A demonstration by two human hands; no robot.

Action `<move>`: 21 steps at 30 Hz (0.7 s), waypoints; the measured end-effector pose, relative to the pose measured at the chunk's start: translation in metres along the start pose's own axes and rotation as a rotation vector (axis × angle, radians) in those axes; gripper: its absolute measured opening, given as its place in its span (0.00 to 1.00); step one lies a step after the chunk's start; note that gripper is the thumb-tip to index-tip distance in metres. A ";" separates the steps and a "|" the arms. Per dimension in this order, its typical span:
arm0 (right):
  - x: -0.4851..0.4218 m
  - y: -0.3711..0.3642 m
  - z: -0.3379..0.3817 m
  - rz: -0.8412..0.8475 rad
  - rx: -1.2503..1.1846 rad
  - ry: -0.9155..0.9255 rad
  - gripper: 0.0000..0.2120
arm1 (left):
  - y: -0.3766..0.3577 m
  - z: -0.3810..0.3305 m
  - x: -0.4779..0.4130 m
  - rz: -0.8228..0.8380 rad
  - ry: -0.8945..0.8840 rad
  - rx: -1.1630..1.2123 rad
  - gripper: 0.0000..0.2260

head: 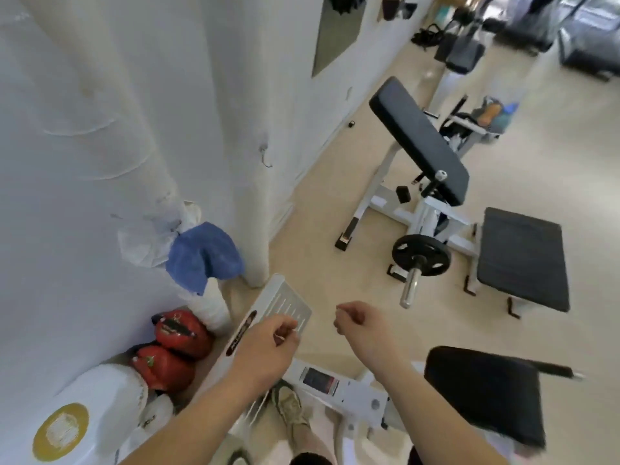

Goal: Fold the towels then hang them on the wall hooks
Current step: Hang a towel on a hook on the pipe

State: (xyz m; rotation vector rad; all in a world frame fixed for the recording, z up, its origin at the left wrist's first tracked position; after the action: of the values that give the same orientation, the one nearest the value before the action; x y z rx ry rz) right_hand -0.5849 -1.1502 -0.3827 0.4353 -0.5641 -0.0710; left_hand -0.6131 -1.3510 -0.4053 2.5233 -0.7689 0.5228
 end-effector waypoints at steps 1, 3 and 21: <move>0.017 0.006 -0.020 -0.027 -0.043 -0.032 0.07 | -0.019 0.000 0.004 0.053 0.001 -0.021 0.07; 0.054 0.019 -0.059 -0.079 -0.116 -0.105 0.07 | -0.060 -0.003 0.016 0.141 -0.009 -0.047 0.07; 0.286 0.145 -0.377 -0.382 -0.137 -0.537 0.16 | -0.419 -0.007 0.088 0.696 0.133 -0.280 0.05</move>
State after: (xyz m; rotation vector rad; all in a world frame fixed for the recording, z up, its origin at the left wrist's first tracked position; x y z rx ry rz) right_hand -0.1503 -0.9280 -0.4640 0.3852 -0.9910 -0.6030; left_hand -0.2977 -1.0730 -0.4855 1.9013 -1.5510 0.7298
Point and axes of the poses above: each hand's wrist, its own x-axis away from the middle knuckle, its own y-axis out of the back of the hand, z = x × y, the point moved 5 cm from there along -x, towards the middle knuckle, and after that the axes turned 11 degrees about z, right-handed, at the moved point
